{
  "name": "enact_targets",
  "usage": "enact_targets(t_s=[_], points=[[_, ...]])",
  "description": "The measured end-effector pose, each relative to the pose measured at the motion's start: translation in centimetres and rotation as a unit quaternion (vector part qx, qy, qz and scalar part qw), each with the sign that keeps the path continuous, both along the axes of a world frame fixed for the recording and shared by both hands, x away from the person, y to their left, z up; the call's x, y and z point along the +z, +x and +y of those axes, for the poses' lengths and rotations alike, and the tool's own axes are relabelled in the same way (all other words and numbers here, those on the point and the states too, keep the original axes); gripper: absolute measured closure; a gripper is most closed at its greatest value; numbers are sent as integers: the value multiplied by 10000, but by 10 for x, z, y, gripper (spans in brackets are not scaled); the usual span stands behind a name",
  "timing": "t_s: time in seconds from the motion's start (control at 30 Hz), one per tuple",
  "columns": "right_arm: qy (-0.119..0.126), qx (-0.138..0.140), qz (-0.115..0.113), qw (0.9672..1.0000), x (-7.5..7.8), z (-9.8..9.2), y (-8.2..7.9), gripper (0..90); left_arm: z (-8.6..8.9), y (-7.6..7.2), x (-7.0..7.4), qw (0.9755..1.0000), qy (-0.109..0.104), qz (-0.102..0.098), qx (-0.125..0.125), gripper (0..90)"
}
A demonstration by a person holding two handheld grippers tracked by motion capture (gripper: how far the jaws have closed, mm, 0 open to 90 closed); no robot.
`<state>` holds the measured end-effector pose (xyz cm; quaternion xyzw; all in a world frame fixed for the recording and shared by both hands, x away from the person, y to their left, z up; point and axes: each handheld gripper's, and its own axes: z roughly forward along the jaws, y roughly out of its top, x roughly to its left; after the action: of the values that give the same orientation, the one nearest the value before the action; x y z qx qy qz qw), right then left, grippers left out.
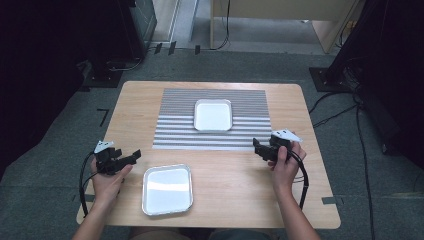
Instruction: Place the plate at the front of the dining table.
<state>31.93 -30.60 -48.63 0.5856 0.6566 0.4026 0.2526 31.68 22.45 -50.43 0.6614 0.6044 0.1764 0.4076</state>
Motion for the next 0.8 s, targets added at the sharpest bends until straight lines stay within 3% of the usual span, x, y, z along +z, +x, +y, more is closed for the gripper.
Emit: enact_targets(t_s=[0.2, 0.6, 0.8], points=[[-50, -108, 46, 9999, -8, -18, -16, 260, 10, -12, -5, 9999, 153, 52, -2, 143], [-127, -245, 76, 9996, -15, -39, -38, 259, 24, -27, -9, 9997, 191, 61, 113, 143], [-65, -407, 111, 9991, -20, -55, -53, 259, 30, -34, -11, 9989, 424, 68, 164, 143]])
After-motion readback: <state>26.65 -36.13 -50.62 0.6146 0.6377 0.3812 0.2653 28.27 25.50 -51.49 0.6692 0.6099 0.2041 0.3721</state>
